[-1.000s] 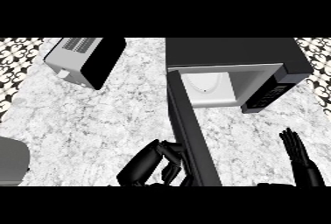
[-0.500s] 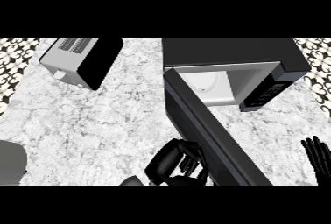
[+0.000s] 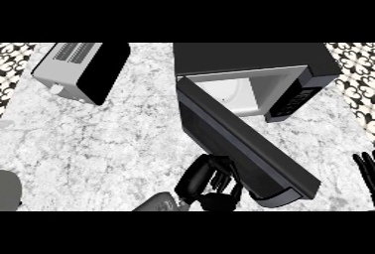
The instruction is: Pick up the milk, place it into the microwave and close the microwave
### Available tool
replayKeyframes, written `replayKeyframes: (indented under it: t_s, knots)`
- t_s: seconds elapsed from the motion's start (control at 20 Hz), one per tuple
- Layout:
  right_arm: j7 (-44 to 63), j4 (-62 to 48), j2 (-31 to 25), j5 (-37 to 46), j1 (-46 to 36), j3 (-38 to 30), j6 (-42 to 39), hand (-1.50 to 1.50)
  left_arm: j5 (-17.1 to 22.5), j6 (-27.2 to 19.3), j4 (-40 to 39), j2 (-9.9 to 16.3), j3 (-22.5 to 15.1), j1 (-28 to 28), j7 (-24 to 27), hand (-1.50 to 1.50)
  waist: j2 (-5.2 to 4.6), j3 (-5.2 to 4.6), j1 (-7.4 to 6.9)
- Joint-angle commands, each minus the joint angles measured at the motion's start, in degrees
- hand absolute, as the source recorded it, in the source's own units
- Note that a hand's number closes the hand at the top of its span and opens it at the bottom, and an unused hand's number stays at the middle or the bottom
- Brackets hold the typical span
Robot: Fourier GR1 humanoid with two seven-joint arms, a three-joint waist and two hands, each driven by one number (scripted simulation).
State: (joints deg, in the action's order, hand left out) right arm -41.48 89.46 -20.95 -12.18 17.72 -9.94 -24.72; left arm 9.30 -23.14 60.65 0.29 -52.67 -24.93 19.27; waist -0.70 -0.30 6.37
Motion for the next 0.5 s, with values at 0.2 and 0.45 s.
replayKeyframes:
  t_s: [0.2,0.45]
  knots:
    - [4.1,9.9,-1.8,-5.6,0.1,2.4,-4.2,-1.50,10.8,-5.2,-2.3,-0.3,-4.1,-5.1,4.7,1.50,-0.68,-0.22,2.92]
    - [7.2,11.2,-5.8,-7.5,-0.4,1.5,-5.6,-1.50,15.9,-9.8,-1.3,-0.3,-3.4,-9.6,4.8,1.50,-1.14,-0.17,4.76]
